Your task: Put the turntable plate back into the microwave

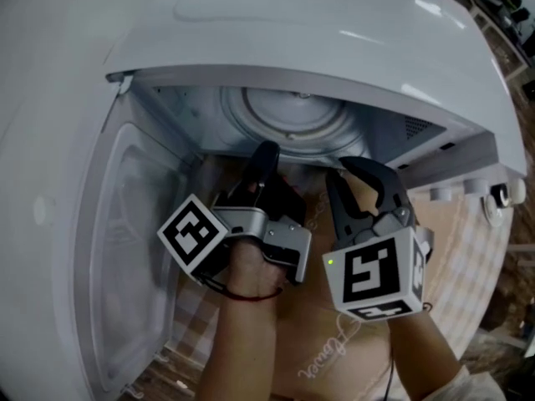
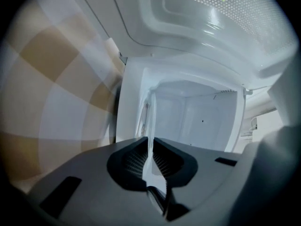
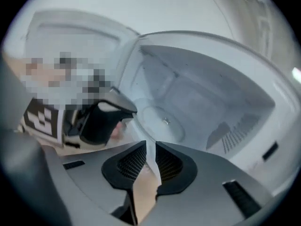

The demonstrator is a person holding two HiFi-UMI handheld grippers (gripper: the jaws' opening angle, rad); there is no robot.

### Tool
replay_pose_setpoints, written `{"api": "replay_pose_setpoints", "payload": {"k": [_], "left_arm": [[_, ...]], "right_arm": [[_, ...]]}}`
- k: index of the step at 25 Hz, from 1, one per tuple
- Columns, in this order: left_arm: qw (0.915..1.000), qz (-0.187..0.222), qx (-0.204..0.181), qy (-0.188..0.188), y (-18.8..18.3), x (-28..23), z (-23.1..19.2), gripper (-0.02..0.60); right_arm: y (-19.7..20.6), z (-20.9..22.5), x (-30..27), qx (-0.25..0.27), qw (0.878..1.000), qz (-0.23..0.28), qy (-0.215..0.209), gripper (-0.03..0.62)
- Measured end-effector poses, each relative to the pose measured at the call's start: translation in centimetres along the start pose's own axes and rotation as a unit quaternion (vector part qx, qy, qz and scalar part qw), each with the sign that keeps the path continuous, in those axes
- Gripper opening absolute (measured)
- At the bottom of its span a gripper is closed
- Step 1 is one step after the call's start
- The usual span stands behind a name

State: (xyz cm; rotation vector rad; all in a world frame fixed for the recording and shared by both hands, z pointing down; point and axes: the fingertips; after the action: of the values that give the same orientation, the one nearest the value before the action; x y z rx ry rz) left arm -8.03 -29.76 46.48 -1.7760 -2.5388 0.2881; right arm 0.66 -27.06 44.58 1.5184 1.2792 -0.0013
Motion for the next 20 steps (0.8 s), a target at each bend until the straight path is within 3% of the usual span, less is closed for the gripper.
{"api": "replay_pose_setpoints", "payload": {"k": [2,4,5,6,7,8,11,12,13,14,16,20], "left_arm": [[1.0000,-0.003,0.000,0.006,0.1,-0.1,0.0,0.032],[0.9999,-0.008,0.000,0.010,0.3,-0.2,0.0,0.031],[0.9999,-0.010,0.000,0.011,0.4,-0.3,0.0,0.032],[0.9999,-0.012,0.000,0.011,0.4,-0.3,-0.1,0.032],[0.9998,-0.013,0.001,0.011,0.4,-0.3,-0.1,0.032],[0.9998,-0.015,0.002,0.012,0.4,-0.3,-0.1,0.032],[0.9997,-0.022,0.006,0.012,0.4,-0.4,0.0,0.032],[0.9996,-0.024,0.007,0.012,0.4,-0.4,-0.1,0.032],[0.9996,-0.025,0.008,0.011,0.4,-0.3,-0.1,0.032],[0.9996,-0.026,0.009,0.010,0.4,-0.3,-0.1,0.032],[0.9996,-0.025,0.009,0.010,0.4,-0.3,-0.1,0.032],[0.9997,-0.022,0.009,0.011,0.2,-0.3,0.1,0.032]], "right_arm": [[0.0,0.3,0.9,-0.167,0.985,0.024,-0.023,0.080],[-0.1,0.5,1.3,-0.307,0.949,0.050,-0.047,0.078],[-0.1,0.4,1.2,-0.374,0.923,0.065,-0.061,0.078],[-0.2,0.4,1.0,-0.441,0.890,0.083,-0.077,0.077],[-0.3,0.5,0.7,-0.508,0.850,0.105,-0.095,0.077],[-0.3,0.7,0.3,-0.572,0.803,0.126,-0.112,0.077],[1.7,0.8,-0.7,-0.736,0.646,0.156,-0.128,0.077],[2.3,0.7,-1.1,-0.768,0.607,0.161,-0.128,0.077],[2.8,0.5,-1.4,-0.789,0.579,0.164,-0.125,0.077],[3.2,0.4,-1.7,-0.803,0.559,0.167,-0.122,0.077],[3.4,0.4,-2.2,-0.819,0.532,0.177,-0.122,0.077],[3.0,0.5,-2.6,-0.828,0.514,0.184,-0.128,0.077]]}}
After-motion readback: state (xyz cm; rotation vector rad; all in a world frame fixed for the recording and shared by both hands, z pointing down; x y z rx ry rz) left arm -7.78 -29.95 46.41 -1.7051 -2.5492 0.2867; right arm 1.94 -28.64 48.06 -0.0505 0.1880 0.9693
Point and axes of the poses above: the fingertips, and each gripper's own axes: x backward along the fingers, z to its right, y out of its underside, and after that the axes turned 3 degrees about -y, right-handed
